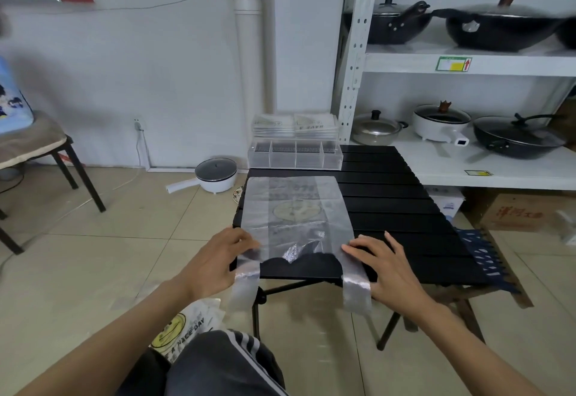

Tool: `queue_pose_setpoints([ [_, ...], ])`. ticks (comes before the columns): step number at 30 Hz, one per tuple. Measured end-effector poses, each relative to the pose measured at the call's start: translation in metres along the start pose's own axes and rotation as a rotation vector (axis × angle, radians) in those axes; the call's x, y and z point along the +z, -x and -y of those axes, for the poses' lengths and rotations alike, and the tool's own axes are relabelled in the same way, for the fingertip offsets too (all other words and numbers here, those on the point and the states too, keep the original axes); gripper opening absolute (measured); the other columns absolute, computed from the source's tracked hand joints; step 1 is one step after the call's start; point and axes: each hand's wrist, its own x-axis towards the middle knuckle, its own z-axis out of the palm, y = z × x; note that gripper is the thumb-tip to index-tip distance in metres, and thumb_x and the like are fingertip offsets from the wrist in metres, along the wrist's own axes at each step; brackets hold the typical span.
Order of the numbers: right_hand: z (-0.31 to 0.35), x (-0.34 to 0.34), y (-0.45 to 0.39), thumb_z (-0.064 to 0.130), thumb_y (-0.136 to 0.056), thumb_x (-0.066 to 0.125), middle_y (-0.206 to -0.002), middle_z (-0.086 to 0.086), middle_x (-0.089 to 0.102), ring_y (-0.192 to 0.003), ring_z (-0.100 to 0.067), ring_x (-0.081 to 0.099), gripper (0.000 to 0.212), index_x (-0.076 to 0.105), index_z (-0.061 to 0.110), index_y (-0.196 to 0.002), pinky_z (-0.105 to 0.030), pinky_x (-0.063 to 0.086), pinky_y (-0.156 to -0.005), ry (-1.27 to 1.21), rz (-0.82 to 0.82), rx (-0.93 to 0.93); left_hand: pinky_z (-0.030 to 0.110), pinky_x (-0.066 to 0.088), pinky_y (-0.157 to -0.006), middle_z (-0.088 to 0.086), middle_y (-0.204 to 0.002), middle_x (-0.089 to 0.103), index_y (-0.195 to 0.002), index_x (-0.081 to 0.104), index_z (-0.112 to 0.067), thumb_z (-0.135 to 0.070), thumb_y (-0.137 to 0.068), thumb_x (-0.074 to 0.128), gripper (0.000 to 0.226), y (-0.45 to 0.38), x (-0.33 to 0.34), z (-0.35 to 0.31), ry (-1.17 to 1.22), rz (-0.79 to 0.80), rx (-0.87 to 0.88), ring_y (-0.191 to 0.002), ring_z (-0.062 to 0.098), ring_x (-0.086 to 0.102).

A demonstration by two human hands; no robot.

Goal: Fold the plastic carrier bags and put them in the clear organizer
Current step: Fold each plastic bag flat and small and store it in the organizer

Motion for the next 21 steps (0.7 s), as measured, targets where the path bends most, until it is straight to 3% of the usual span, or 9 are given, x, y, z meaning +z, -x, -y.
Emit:
queue_pose_setpoints([
  [3,0.0,0.001,-0.005,0.022,-0.083,0.07,-0.132,0.017,0.05,-0.13,0.0,0.04,0.053,0.056,0.039,-0.132,-0.043,0.011,-0.121,-0.08,-0.036,0.004,0.017,0.042,-0.092,-0.007,-0.128,0.052,-0.12,0.063,-0.021,0.004,-0.079,0.054,0.049,-0.001,0.001,0.002,-0.022,0.018,-0.015,-0.117,0.009,0.049],
  [5,0.001,0.003,-0.008,0.012,-0.081,0.072,-0.133,0.017,0.049,-0.13,0.001,0.04,0.062,0.054,0.038,-0.134,-0.041,0.013,-0.121,-0.112,-0.054,0.011,0.023,0.046,-0.093,-0.005,-0.129,0.056,-0.118,0.065,-0.02,-0.002,-0.084,0.051,0.042,-0.002,0.002,0.003,-0.021,0.016,-0.039,-0.117,0.011,0.053],
  [8,0.005,0.0,-0.014,-0.004,-0.077,0.064,-0.145,0.013,0.043,-0.138,0.002,0.03,0.082,0.039,0.034,-0.146,-0.039,0.011,-0.122,-0.123,-0.066,0.043,0.026,0.049,-0.09,-0.006,-0.119,0.063,-0.12,0.06,-0.02,-0.031,-0.093,0.037,0.038,-0.008,-0.004,0.0,0.106,-0.032,-0.156,-0.105,0.012,0.061],
  [11,0.007,-0.003,-0.024,-0.006,-0.076,0.058,-0.152,0.011,0.036,-0.144,0.0,0.022,0.089,0.029,0.03,-0.151,-0.043,0.01,-0.122,-0.109,-0.062,0.077,0.027,0.05,-0.078,-0.014,-0.1,0.064,-0.111,0.052,-0.028,-0.042,-0.096,0.028,0.032,-0.011,-0.013,-0.003,0.255,-0.035,-0.188,-0.087,0.006,0.062],
  [15,0.002,0.0,-0.044,0.009,-0.081,0.066,-0.154,0.014,0.032,-0.146,0.0,0.016,0.09,0.019,0.038,-0.151,-0.043,0.005,-0.122,-0.096,-0.05,0.097,0.031,0.047,-0.071,-0.016,-0.088,0.058,-0.097,0.045,-0.031,-0.041,-0.099,0.029,0.019,-0.011,-0.019,-0.002,0.346,-0.106,-0.217,-0.081,0.013,0.058],
  [18,0.002,0.005,-0.052,0.051,-0.084,0.066,-0.154,0.019,0.028,-0.146,0.001,0.015,0.084,0.018,0.039,-0.151,-0.043,0.003,-0.122,-0.115,-0.042,0.048,0.034,0.043,-0.071,-0.009,-0.083,0.053,-0.091,0.045,-0.023,-0.035,-0.099,0.031,0.021,-0.011,-0.021,0.002,0.439,-0.191,-0.292,-0.079,0.019,0.052],
  [21,0.004,0.01,-0.059,0.046,-0.087,0.064,-0.152,0.021,0.031,-0.145,0.0,0.019,0.075,0.023,0.04,-0.15,-0.044,0.004,-0.122,-0.129,-0.076,0.053,0.028,0.04,-0.068,-0.008,-0.081,0.053,-0.087,0.044,-0.025,-0.027,-0.104,0.032,0.02,-0.01,-0.021,0.001,0.491,-0.135,-0.318,-0.076,0.018,0.05],
])
